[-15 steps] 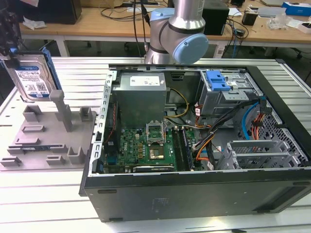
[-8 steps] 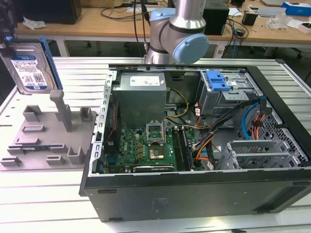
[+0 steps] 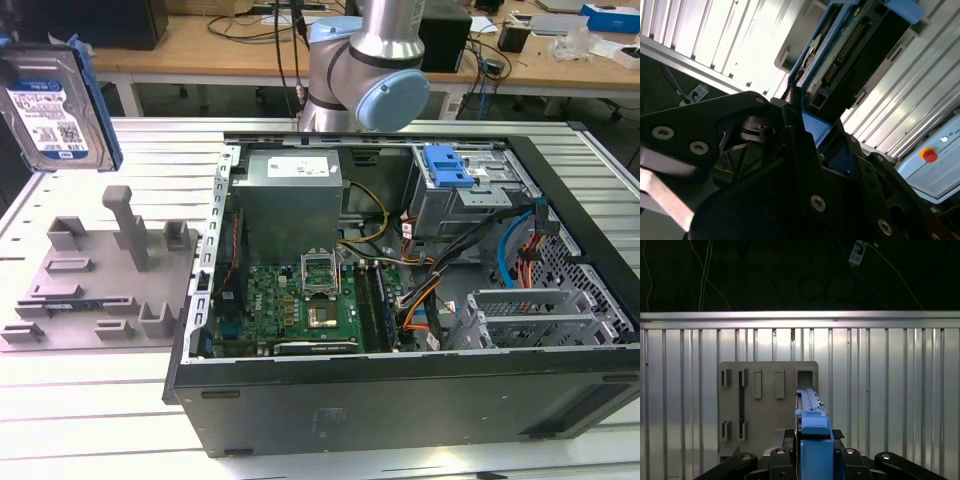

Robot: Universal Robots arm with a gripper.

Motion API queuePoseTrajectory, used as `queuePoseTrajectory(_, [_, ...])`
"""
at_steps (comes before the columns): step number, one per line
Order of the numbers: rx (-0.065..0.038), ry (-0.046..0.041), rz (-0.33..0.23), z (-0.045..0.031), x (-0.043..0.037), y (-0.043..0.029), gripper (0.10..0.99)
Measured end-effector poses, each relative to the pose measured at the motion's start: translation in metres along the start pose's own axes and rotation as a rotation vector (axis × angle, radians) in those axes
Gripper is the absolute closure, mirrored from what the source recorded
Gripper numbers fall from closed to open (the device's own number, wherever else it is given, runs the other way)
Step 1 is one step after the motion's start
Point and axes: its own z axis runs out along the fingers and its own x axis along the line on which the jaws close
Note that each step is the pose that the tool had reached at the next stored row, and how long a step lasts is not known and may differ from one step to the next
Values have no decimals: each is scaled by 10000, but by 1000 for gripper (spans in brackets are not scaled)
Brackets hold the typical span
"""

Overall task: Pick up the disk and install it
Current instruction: 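Pick up the disk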

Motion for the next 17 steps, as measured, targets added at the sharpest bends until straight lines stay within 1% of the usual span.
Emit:
queuePoseTrajectory(2, [3, 0, 0, -95, 3, -8, 722])
queuePoseTrajectory(4, [4, 0, 0, -166, 4, -14, 722])
queuePoseTrajectory(5, [6, 0, 0, -248, 7, -22, 722])
queuePoseTrajectory(8, [9, 0, 0, -396, 13, -38, 722])
queuePoseTrajectory(17, [9, 8, -1, -405, 12, -40, 722])
